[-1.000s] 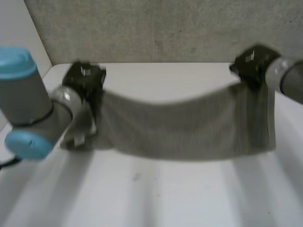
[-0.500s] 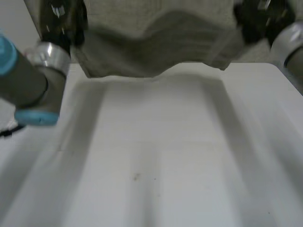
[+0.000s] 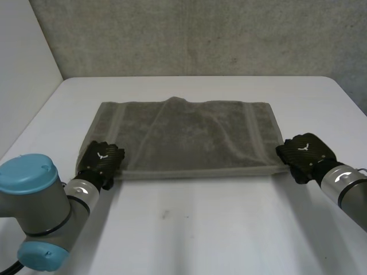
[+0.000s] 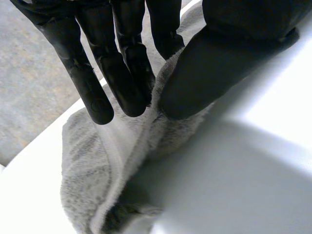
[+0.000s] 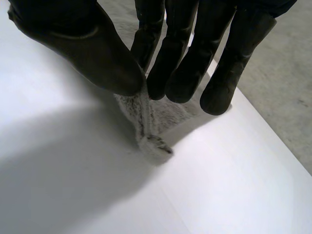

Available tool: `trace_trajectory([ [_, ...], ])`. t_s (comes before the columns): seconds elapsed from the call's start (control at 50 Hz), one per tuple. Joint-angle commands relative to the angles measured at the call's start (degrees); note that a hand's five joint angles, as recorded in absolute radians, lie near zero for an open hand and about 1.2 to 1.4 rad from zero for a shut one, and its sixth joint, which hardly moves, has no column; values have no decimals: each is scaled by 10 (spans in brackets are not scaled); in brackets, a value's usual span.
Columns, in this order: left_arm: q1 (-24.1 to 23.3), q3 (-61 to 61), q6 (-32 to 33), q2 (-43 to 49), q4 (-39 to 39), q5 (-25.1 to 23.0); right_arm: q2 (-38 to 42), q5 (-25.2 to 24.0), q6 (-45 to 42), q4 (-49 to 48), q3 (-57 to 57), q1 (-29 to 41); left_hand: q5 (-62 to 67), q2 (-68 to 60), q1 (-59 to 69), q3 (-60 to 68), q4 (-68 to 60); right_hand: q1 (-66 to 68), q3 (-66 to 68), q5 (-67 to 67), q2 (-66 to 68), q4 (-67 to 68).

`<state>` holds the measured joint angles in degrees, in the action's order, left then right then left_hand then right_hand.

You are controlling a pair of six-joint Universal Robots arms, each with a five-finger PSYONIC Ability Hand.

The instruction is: Fold the towel.

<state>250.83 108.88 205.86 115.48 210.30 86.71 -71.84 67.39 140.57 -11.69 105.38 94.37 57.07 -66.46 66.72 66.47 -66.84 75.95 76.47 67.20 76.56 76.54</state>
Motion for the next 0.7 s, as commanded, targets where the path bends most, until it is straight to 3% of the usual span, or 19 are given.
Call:
trace_trajectory([
  [0.02, 26, 4, -2, -2, 47, 1, -6, -6, 54, -8, -3, -25, -72, 66, -68, -66, 70, 40, 35, 28, 34, 35],
  [0.08, 32, 8, -2, 1, 68, 0, -6, -7, 64, -18, -2, -31, -203, 197, -199, -197, 200, 40, 35, 28, 34, 35],
  [0.2, 33, 8, -2, 11, 91, -1, -6, -7, 65, -24, 4, -34, -272, 266, -269, -266, 270, 40, 35, 28, 34, 35],
  [0.5, 33, 10, 0, 21, 85, -1, -6, -9, 66, -26, 10, -34, -274, 268, -271, -268, 272, 40, 35, 28, 34, 35],
  [0.64, 63, 19, 3, 19, 82, -1, -6, -9, 66, -26, 9, -35, -256, 250, -252, -250, 253, 40, 35, 28, 34, 35],
  [0.7, 75, 20, 3, 17, 77, -1, -6, -9, 66, -25, 9, -35, -178, 172, -175, -172, 176, 40, 35, 28, 34, 35],
])
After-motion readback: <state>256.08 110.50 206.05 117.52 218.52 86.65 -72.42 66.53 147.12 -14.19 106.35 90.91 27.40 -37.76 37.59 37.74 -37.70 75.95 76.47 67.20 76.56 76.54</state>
